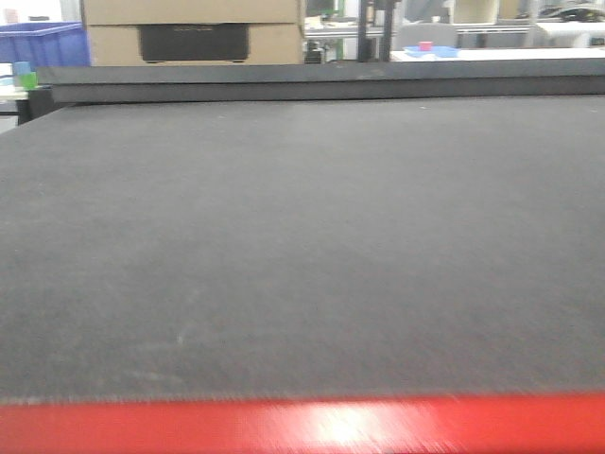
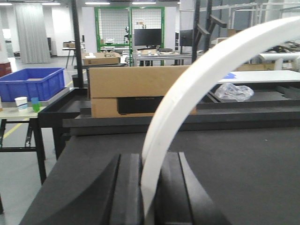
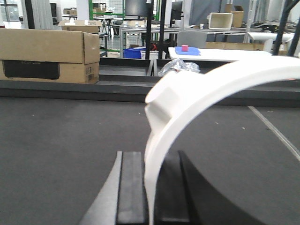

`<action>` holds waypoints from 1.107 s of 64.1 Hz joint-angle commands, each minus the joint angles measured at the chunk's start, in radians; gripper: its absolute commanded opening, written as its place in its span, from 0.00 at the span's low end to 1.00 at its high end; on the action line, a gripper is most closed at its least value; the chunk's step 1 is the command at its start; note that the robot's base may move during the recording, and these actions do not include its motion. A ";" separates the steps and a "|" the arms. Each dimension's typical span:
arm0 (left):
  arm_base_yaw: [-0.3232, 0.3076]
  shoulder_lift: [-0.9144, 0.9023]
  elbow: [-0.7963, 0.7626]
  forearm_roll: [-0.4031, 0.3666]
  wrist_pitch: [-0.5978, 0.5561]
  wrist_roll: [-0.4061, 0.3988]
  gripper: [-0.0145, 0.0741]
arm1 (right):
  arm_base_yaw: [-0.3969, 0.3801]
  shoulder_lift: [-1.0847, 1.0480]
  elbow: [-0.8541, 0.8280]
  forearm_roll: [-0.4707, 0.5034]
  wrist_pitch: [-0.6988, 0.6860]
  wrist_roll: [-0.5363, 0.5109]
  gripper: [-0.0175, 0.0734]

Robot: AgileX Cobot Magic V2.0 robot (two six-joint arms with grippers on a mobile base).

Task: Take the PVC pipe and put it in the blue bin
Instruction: 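Drive the base to the steel shelf of blue bins holding the pipe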

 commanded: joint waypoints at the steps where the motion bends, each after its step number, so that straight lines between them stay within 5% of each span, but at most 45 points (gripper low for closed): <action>1: -0.007 -0.006 -0.003 -0.002 -0.028 -0.006 0.04 | -0.002 -0.007 -0.008 -0.001 -0.018 -0.007 0.01; 71: -0.007 -0.006 -0.003 -0.002 -0.028 -0.006 0.04 | -0.002 -0.007 -0.008 -0.001 -0.018 -0.007 0.01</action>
